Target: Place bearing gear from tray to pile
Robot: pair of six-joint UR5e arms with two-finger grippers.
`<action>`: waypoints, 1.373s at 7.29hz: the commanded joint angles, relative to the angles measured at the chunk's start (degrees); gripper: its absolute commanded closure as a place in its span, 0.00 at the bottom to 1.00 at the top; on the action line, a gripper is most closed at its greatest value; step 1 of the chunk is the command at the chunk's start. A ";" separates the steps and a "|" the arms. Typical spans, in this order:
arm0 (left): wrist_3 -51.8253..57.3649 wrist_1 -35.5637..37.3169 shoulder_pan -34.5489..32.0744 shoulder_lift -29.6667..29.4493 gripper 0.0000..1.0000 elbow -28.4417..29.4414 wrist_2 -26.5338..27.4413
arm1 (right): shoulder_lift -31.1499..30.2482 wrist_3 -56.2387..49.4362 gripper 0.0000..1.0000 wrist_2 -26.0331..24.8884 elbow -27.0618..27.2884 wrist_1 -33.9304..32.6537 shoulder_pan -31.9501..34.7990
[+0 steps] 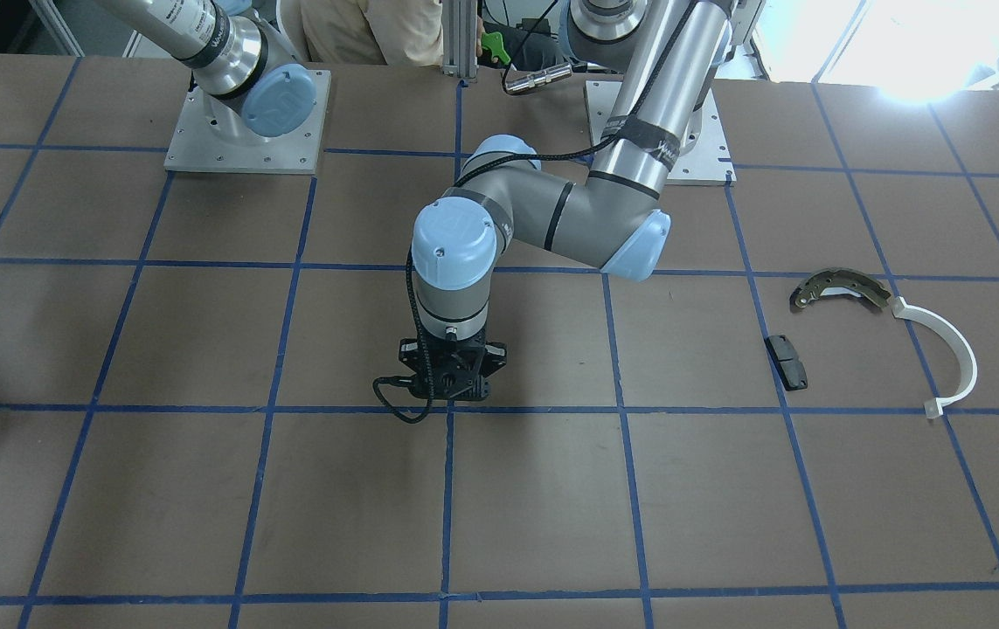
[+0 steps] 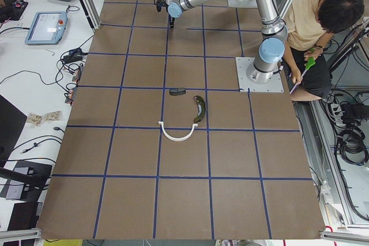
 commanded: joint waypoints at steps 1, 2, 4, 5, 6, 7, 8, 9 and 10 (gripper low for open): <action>15.21 -8.14 9.15 8.00 1.00 -2.21 1.97 | -2.20 1.83 1.00 0.18 -0.46 0.50 0.00; 20.31 -8.17 15.29 11.26 1.00 -5.45 1.28 | -5.97 5.83 1.00 0.09 0.06 1.81 0.43; 39.95 -6.68 31.09 15.23 1.00 -11.17 1.62 | -16.24 19.43 0.99 0.10 0.16 13.47 6.11; 47.62 -6.33 38.74 16.03 1.00 -12.93 1.62 | -19.33 27.07 0.99 -0.08 0.07 18.21 10.24; 57.44 -3.80 46.39 16.21 1.00 -15.12 1.28 | -21.80 35.67 0.98 0.09 0.07 22.61 14.63; 65.11 1.88 53.78 15.95 1.00 -17.67 0.92 | -23.65 45.15 0.98 0.61 0.07 25.88 19.72; 73.63 8.03 58.90 14.12 1.00 -19.70 -0.12 | -24.63 55.86 0.98 0.97 0.07 27.21 25.34; 76.59 12.18 60.43 12.19 1.00 -20.41 -1.61 | -24.81 66.59 0.96 2.01 -0.11 26.88 32.19; 76.44 12.39 60.53 10.43 1.00 -20.51 -1.89 | -24.72 78.35 0.95 2.29 -0.02 26.35 38.52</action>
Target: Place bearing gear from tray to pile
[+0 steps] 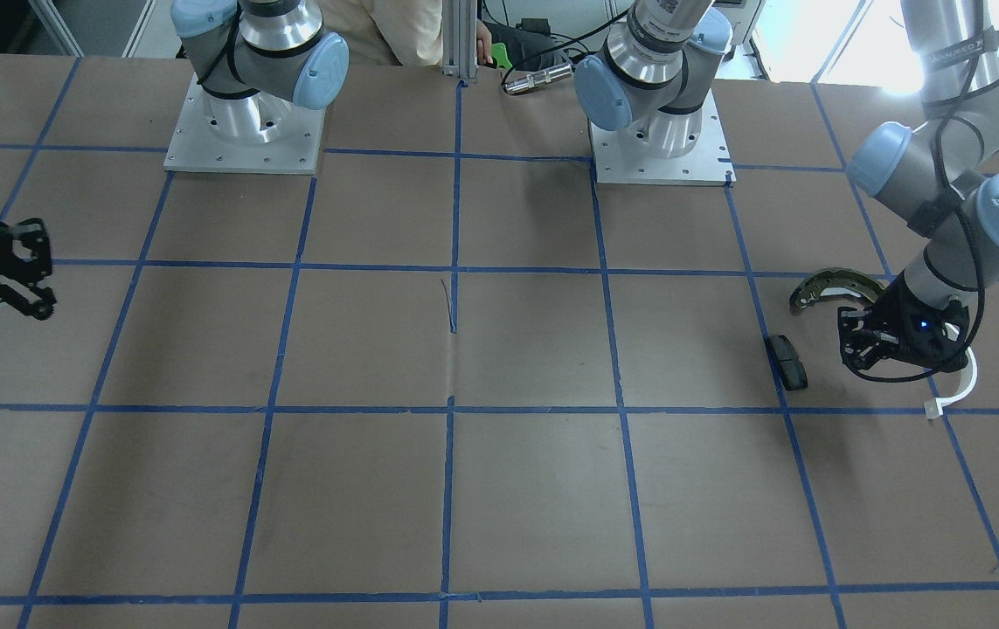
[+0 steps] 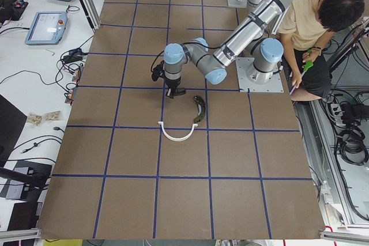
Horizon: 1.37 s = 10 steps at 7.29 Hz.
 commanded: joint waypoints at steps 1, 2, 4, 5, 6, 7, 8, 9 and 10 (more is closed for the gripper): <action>2.15 2.51 1.57 -3.93 0.82 -0.75 -1.87 | 0.29 26.12 0.95 0.61 0.00 -0.76 13.95; 1.11 2.51 1.74 -4.64 0.45 -0.66 -2.75 | 1.87 39.03 0.95 3.65 0.09 -3.21 18.53; -2.22 1.82 0.70 -3.00 0.23 1.09 -2.41 | 9.40 58.42 0.95 5.53 0.18 -15.55 30.82; -8.16 0.68 -1.14 -0.72 0.14 1.44 -2.23 | 14.57 65.71 0.95 5.44 0.18 -22.50 35.93; -11.44 0.32 -5.86 1.48 0.10 1.88 -1.54 | 19.50 68.83 0.95 5.01 0.35 -27.18 39.20; -18.60 -0.82 -11.39 3.24 0.09 1.89 -0.83 | 22.16 68.86 0.92 4.39 0.44 -29.49 40.71; -27.81 -3.26 -17.01 4.74 0.08 1.89 -0.83 | 22.62 68.25 0.70 4.30 0.44 -29.34 40.73; -33.73 -6.25 -20.81 6.06 0.08 1.89 -0.91 | 23.06 68.25 0.01 4.13 0.27 -29.07 40.73; -39.71 -6.89 -24.41 6.59 0.07 1.80 -1.18 | 22.37 68.16 0.00 4.12 -0.78 -28.29 40.03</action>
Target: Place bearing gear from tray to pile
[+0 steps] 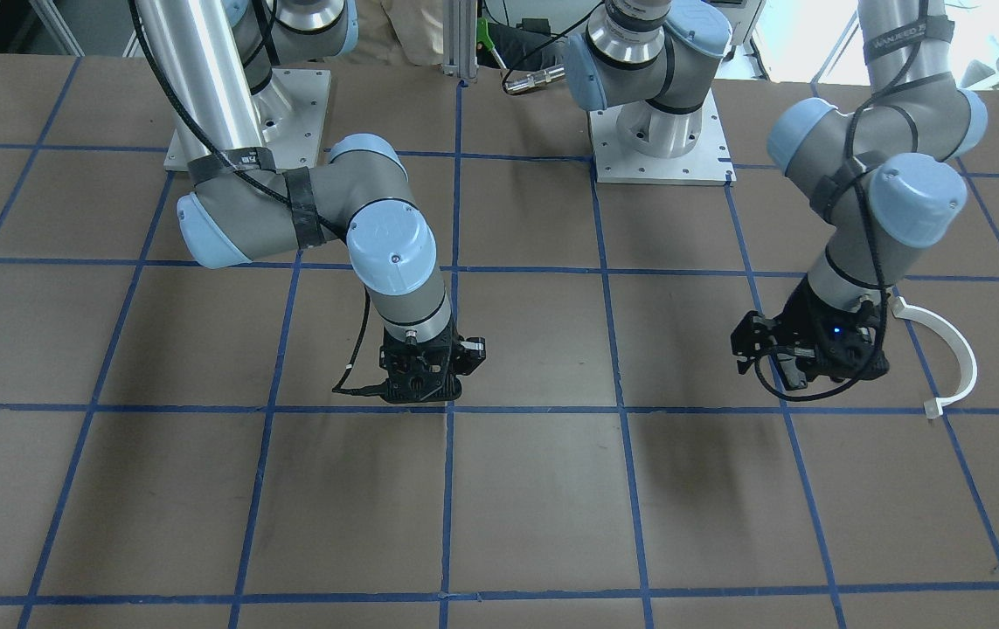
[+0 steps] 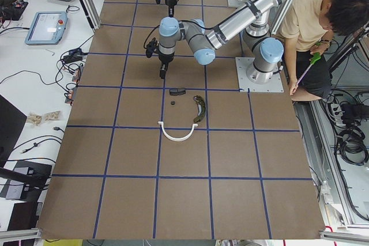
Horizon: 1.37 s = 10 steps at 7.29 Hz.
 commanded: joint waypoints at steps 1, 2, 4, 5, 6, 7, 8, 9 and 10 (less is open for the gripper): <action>-14.28 -1.81 -9.86 0.87 0.05 0.03 -0.55 | -2.41 -0.14 0.00 0.07 -2.35 1.75 -2.32; -19.73 -1.81 -14.08 0.43 0.04 0.04 -0.64 | -5.73 -1.45 0.00 0.07 -5.58 9.51 -6.26; -38.15 -0.94 -22.78 -0.97 0.01 -0.05 -2.90 | -13.90 -11.71 0.00 -2.54 -10.78 26.66 -16.27; -42.51 -0.15 -26.22 -3.07 0.00 1.08 -7.36 | -17.77 -15.05 0.00 -5.52 -11.23 31.68 -19.45; -44.55 -1.18 -30.08 -5.70 0.01 4.57 -6.97 | -21.72 -16.04 0.00 -5.20 -11.50 36.69 -20.09; -49.62 -1.54 -34.82 -8.77 0.00 7.48 -4.09 | -26.03 -15.70 0.00 -4.85 -11.24 37.09 -19.75; -50.54 -1.54 -37.74 -11.93 0.00 11.07 -2.50 | -27.38 -15.87 0.00 -4.76 -10.80 36.83 -19.83; -50.55 -1.28 -38.81 -14.92 0.00 13.02 0.21 | -26.52 -15.70 0.00 -5.63 -10.36 36.66 -19.83; -50.81 -0.85 -39.52 -17.04 0.00 13.48 0.85 | -26.51 -15.44 0.00 -4.85 -10.45 36.74 -19.83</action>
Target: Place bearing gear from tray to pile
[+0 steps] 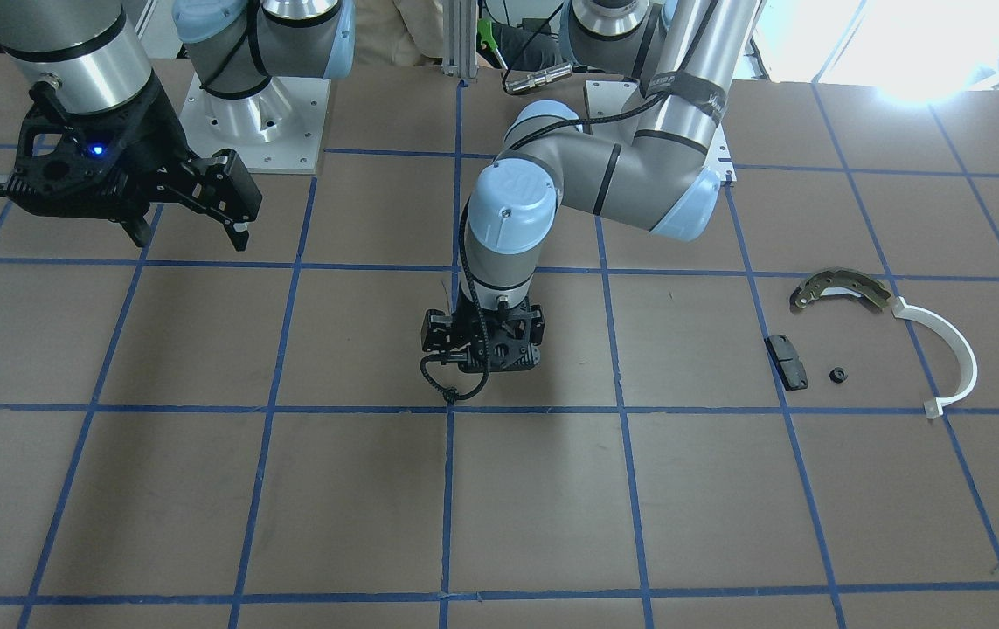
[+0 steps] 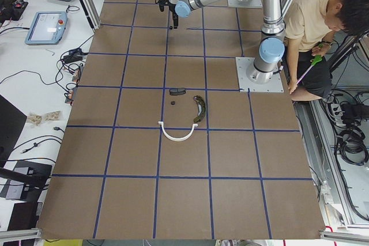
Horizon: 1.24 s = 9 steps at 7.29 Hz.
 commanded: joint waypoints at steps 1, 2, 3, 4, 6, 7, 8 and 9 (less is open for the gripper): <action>-0.42 2.05 -1.37 -5.15 0.00 1.78 2.33 | -0.50 -0.21 0.00 0.33 -0.04 0.08 -0.12; -0.50 3.98 -1.37 -7.26 0.01 3.96 2.25 | -0.50 0.31 0.00 0.50 0.30 0.08 -0.03; -0.59 0.96 -1.80 -8.15 0.03 6.76 2.59 | -0.50 0.32 0.00 0.33 0.05 -0.01 -0.03; -0.51 0.14 -1.81 -8.94 0.08 7.49 3.73 | -0.33 0.32 0.00 0.24 -0.22 -0.01 -0.12; -0.59 -0.13 -1.81 -9.04 0.45 6.71 3.83 | -0.41 0.32 0.00 0.33 -0.04 -0.01 -0.12; -0.51 -0.04 -1.81 -9.04 0.51 6.70 3.22 | -0.50 0.32 0.00 0.42 0.13 -0.01 -0.03; -0.59 -0.04 -1.81 -9.04 0.51 6.53 3.21 | -0.50 0.32 0.00 0.42 0.13 -0.01 -0.03; -0.51 -0.04 -1.81 -9.04 0.52 6.61 2.60 | -0.50 0.32 0.00 0.33 0.04 0.08 -0.03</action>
